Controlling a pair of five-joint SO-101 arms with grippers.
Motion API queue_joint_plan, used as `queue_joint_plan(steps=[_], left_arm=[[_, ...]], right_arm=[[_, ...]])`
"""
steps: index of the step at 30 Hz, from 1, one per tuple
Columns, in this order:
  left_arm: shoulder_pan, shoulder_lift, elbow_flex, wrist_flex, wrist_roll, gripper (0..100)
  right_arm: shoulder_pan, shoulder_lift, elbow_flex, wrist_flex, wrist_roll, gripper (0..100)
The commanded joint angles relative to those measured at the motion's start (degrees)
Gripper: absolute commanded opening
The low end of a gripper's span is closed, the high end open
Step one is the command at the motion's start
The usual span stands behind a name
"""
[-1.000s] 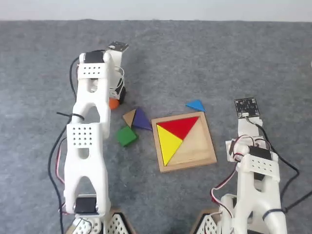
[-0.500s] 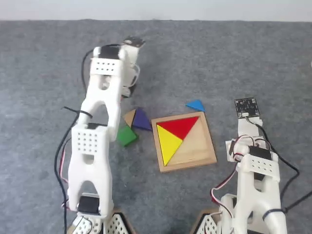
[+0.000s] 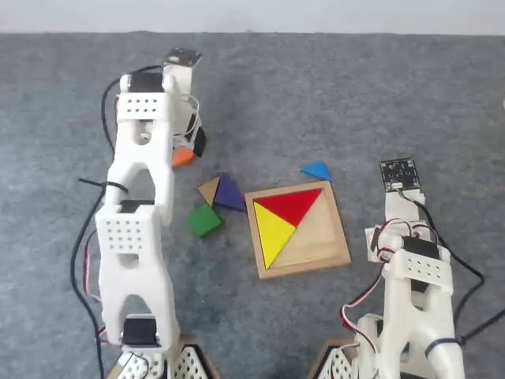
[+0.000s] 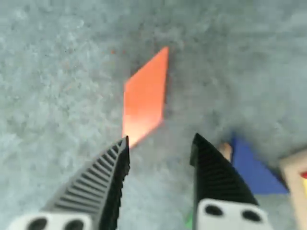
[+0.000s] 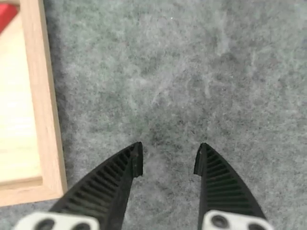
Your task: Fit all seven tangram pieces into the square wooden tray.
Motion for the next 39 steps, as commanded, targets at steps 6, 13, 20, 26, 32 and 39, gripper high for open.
queue_joint_plan(steps=[6, 13, 20, 26, 32, 39], left_arm=[[-0.79, 13.54, -15.34, 0.09, -0.79, 21], [-0.44, 20.31, -24.48, 2.81, -0.79, 17], [0.00, 21.45, -26.33, 3.60, -0.79, 14], [0.18, 21.45, -26.24, 5.01, -0.88, 7], [0.79, 20.92, -22.55, 6.15, -0.88, 3], [0.53, 9.49, -5.85, 6.15, -3.78, 3]], right_arm=[[0.40, -1.45, -0.44, -0.66, 0.09, 18.4], [0.31, -1.45, -0.44, -0.66, 0.09, 18.4], [0.40, -1.54, -0.44, -0.66, 0.09, 18.4], [0.48, -1.54, -0.44, -0.66, 0.09, 18.4], [0.48, -1.45, -0.44, -0.66, 0.09, 18.4], [0.31, -1.36, -0.44, -0.75, 0.09, 18.4]])
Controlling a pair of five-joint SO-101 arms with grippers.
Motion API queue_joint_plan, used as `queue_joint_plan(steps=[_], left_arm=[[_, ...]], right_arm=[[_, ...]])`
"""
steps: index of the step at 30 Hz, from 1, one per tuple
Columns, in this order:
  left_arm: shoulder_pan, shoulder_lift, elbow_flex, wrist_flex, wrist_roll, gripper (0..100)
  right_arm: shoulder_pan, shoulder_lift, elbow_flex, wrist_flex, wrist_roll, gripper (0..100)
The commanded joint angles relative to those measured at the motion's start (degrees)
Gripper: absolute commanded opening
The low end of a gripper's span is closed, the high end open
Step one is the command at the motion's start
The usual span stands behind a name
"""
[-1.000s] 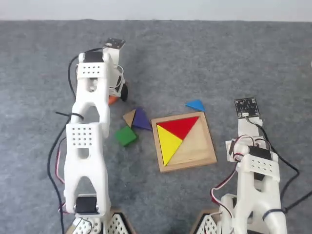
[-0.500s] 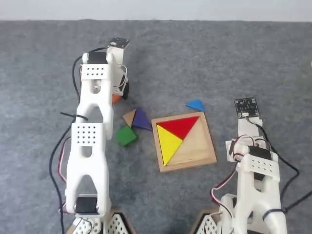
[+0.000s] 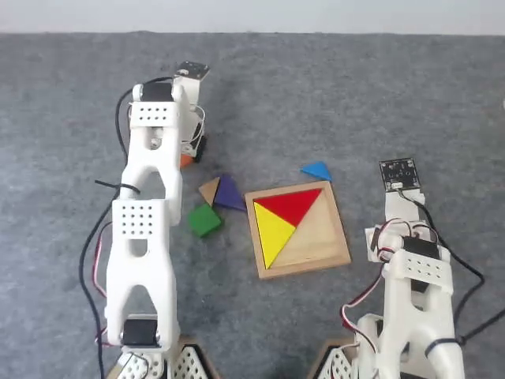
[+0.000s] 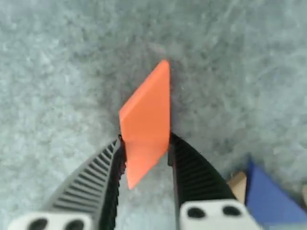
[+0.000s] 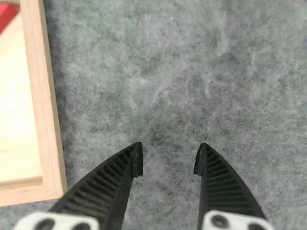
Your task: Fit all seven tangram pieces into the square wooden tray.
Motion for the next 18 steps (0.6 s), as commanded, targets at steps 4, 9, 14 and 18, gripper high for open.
queue_joint_plan(steps=[4, 9, 14, 18], left_arm=[[0.00, -19.69, 24.84, 2.20, -4.48, 3], [0.35, -31.47, 39.08, 1.93, -6.95, 3], [-1.58, -36.04, 40.13, -0.53, -2.81, 17], [-1.76, -35.16, 38.73, -8.00, 4.40, 24]], right_arm=[[0.31, -1.36, -0.44, -0.84, 0.09, 18.4], [0.40, -1.45, -0.44, -0.66, 0.09, 18.4], [0.40, -1.36, -0.44, -0.66, 0.09, 18.4], [0.48, -1.45, -0.44, -0.66, 0.09, 18.4]])
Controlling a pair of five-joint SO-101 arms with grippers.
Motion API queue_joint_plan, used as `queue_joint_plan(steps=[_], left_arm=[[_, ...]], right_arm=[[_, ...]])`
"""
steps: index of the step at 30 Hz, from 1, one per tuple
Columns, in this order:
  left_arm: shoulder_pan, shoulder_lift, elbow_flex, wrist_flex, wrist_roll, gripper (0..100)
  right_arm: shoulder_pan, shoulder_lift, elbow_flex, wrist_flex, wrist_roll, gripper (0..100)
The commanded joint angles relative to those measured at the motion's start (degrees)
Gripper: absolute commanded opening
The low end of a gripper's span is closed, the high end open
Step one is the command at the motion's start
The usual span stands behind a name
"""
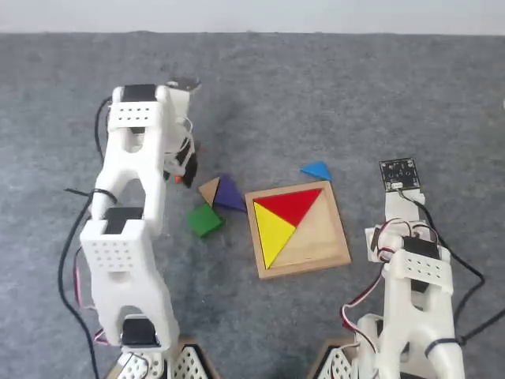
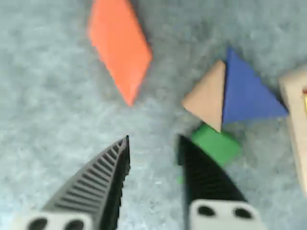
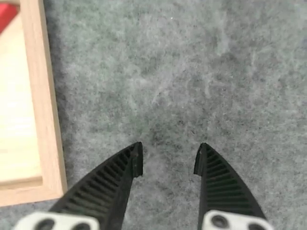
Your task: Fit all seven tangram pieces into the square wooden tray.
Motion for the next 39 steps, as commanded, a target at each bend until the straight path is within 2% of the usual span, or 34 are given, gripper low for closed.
queue_joint_plan(steps=[1, 4, 8, 13, 17, 21, 24, 32, 39], left_arm=[[-0.18, -2.81, -1.54, -9.14, 9.05, 24], [0.70, 0.88, -3.38, -13.01, 12.22, 24], [0.97, 9.49, -9.98, -12.48, 14.15, 24], [0.62, 22.07, -24.57, -7.38, 14.68, 24], [0.44, 30.68, -39.25, -0.26, 14.77, 23], [0.44, 36.84, -49.27, 3.34, 14.42, 17], [0.70, 35.78, -47.78, 3.34, 13.80, 11], [1.58, 31.56, -37.41, 3.34, 8.18, 4], [1.32, 24.18, -23.34, 3.34, 3.87, 3]], right_arm=[[0.57, -1.45, -0.44, -0.66, 0.09, 18.4], [0.48, -1.45, -0.44, -0.66, 0.09, 18.4], [0.40, -1.36, -0.44, -0.66, 0.09, 18.4], [0.48, -1.45, -0.44, -0.66, 0.09, 18.4], [0.57, -1.54, -0.44, -0.66, 0.09, 18.4], [0.48, -1.54, -0.44, -0.66, 0.09, 18.5], [0.57, -1.54, -0.44, -0.66, 0.09, 18.5], [0.48, -1.63, -0.44, -0.66, 0.09, 18.5], [0.40, -1.54, -0.44, -0.66, 0.09, 18.5]])
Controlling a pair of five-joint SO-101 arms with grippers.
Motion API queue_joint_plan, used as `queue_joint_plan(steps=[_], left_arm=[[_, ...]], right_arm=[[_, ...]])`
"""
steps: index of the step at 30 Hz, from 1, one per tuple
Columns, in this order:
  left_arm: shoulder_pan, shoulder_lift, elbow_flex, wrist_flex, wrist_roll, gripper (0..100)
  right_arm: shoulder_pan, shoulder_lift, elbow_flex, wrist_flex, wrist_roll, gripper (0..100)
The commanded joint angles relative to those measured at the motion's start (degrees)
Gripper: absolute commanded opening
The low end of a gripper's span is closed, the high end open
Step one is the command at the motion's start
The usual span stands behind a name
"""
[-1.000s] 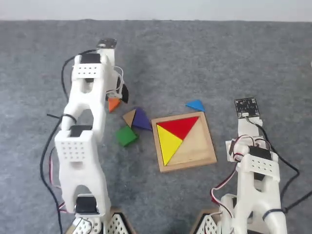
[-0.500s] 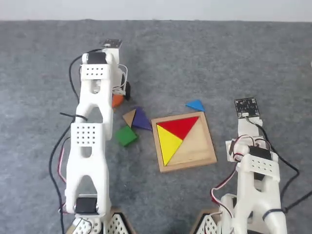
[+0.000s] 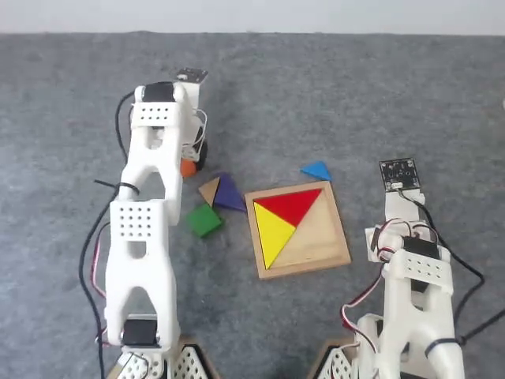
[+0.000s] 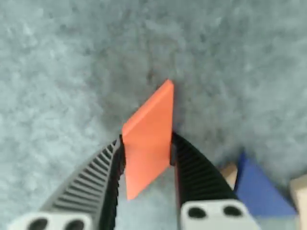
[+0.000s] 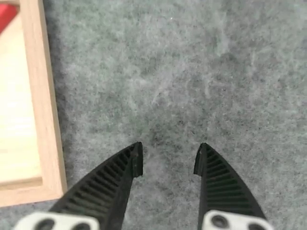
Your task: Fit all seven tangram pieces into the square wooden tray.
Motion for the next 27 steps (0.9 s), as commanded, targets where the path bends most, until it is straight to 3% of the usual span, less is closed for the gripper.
queue_joint_plan(steps=[1, 15, 18, 23, 27], left_arm=[[-0.62, -6.15, 11.30, 2.11, -3.34, 3], [0.35, -43.52, 33.89, 2.02, -7.30, 3], [0.62, -44.48, 34.68, 1.05, -6.86, 4], [-1.85, -38.15, 34.59, -2.55, -2.90, 21], [-5.63, -37.45, 34.15, -10.99, 0.97, 17]], right_arm=[[0.31, -1.45, -0.44, -0.66, 0.09, 18.5], [0.31, -1.27, -0.44, -0.84, 0.09, 18.5], [0.31, -1.27, -0.44, -0.75, 0.09, 18.5], [0.31, -1.27, -0.44, -0.66, 0.09, 18.5], [0.40, -1.45, -0.44, -0.66, 0.09, 18.5]])
